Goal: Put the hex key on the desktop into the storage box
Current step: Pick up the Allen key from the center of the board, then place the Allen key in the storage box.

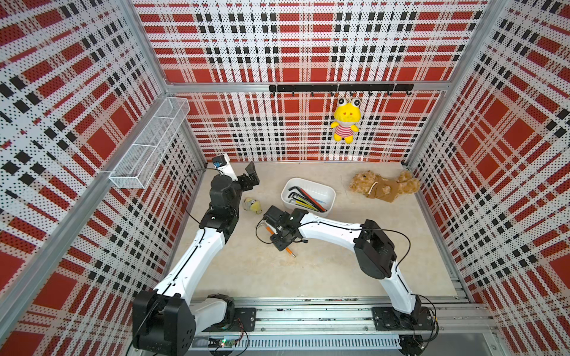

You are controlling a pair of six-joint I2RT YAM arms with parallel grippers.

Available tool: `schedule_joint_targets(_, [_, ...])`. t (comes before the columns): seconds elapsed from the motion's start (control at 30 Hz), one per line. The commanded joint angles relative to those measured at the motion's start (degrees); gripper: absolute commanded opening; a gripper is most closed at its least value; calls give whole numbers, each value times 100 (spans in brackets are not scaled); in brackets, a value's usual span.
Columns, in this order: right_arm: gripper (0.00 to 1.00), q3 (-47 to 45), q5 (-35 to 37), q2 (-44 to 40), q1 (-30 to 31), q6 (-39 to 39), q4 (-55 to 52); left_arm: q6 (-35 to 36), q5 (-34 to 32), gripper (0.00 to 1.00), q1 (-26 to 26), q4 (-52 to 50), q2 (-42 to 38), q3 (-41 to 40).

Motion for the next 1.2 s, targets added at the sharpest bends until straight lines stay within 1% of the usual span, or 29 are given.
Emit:
schedule_joint_targets(0.0, [0,-152,57,-765,-438,-629,457,77,-11,99,10,32,-146,36])
schedule_joint_targets(0.1, [0,-342,60,-1033,-908,-1153,749,70,-2,99,19,36,-152,35])
schedule_joint_targets(0.17, [0,-243,92,-1026,-1201,-1444,803,69,14,99,22,37,-150,43])
schedule_joint_targets(0.3, [0,180,118,-735,-1657,-1948,809,69,15,99,23,34,-155,34])
schedule_joint_targets(0.43, [0,676,247,-147,-1963,-2288,672,73,-9,99,6,21,-156,44])
schedule_joint_targets(0.53, [0,956,280,229,-2099,-2347,592,91,-37,99,9,12,-154,38])
schedule_joint_targets(0.7, [0,1105,221,639,-2265,-2353,635,104,-55,99,-8,-13,-139,48])
schedule_joint_targets(0.87, [0,1125,106,890,-2418,-2329,653,113,-68,99,-8,-19,-139,52])
schedule_joint_targets(1.17, [0,1151,131,1247,-2470,-2278,504,116,-75,99,-26,-20,-108,45])
